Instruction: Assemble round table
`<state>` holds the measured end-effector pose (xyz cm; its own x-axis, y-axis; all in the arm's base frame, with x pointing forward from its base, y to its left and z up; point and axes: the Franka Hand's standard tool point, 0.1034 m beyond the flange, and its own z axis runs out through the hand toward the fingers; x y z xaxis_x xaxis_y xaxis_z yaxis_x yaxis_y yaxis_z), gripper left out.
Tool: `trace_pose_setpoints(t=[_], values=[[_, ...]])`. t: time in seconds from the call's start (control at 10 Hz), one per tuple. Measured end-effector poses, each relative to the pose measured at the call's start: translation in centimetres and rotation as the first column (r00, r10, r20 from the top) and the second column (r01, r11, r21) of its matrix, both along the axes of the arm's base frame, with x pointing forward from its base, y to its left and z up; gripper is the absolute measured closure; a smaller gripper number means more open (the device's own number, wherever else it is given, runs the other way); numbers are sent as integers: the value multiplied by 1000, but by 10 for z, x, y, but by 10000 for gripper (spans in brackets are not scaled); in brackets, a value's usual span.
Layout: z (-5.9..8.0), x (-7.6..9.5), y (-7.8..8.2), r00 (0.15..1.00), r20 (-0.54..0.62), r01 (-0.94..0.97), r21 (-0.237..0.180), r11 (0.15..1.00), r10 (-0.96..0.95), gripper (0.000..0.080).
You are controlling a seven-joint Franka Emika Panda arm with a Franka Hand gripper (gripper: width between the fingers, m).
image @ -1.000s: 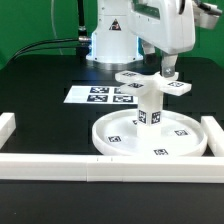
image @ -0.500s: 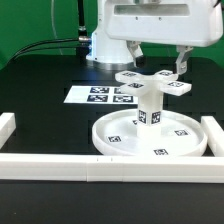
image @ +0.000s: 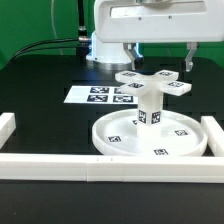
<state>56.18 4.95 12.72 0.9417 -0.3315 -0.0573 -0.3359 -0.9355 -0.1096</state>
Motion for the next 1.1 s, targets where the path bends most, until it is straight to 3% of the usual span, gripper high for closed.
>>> trace_pose_setpoints(t=[0.3, 0.5, 0.9, 1.1], values=[[0, 0, 0, 961, 25, -275, -22, 961, 276, 150], [6, 6, 6, 846, 17, -529, -80, 845, 532, 150], [5, 6, 2, 675, 26, -733, -85, 675, 737, 150], [5, 6, -2, 519, 17, -850, -93, 519, 854, 150]])
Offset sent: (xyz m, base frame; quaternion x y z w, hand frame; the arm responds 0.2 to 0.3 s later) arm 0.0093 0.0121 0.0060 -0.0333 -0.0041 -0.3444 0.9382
